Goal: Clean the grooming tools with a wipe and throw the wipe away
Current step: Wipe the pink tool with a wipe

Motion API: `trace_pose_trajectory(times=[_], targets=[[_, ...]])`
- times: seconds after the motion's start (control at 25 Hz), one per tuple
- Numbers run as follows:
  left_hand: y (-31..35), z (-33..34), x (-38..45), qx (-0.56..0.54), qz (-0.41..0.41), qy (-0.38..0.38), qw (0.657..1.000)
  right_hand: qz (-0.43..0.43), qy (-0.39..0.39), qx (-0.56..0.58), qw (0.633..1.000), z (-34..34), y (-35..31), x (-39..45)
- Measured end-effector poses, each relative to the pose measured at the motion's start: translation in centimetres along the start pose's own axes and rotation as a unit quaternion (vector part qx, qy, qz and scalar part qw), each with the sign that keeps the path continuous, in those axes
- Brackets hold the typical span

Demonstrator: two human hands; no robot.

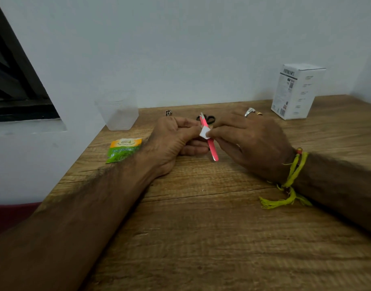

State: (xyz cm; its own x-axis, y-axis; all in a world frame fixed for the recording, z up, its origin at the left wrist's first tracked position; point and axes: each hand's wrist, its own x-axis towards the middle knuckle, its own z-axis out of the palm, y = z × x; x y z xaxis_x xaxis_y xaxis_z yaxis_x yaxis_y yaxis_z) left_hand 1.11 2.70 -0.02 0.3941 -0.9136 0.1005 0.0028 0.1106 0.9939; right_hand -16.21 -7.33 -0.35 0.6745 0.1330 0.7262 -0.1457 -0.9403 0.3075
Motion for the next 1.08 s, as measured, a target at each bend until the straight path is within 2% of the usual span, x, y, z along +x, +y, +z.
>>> trace_pose_trajectory(times=[0.24,0.56,1.08], targets=[[0.2,0.1,-0.1,0.004,-0.001,0.007,1.0,-0.035,0.003,-0.026,0.999,-0.4,0.0,-0.1],[0.3,0.2,-0.3,0.021,-0.002,0.008,1.0,-0.041,-0.053,-0.022,0.998,-0.9,-0.4,-0.3],[0.0,0.1,-0.1,0.039,0.001,0.009,0.999,-0.059,-0.092,-0.016,0.994,-1.3,-1.1,-0.1]])
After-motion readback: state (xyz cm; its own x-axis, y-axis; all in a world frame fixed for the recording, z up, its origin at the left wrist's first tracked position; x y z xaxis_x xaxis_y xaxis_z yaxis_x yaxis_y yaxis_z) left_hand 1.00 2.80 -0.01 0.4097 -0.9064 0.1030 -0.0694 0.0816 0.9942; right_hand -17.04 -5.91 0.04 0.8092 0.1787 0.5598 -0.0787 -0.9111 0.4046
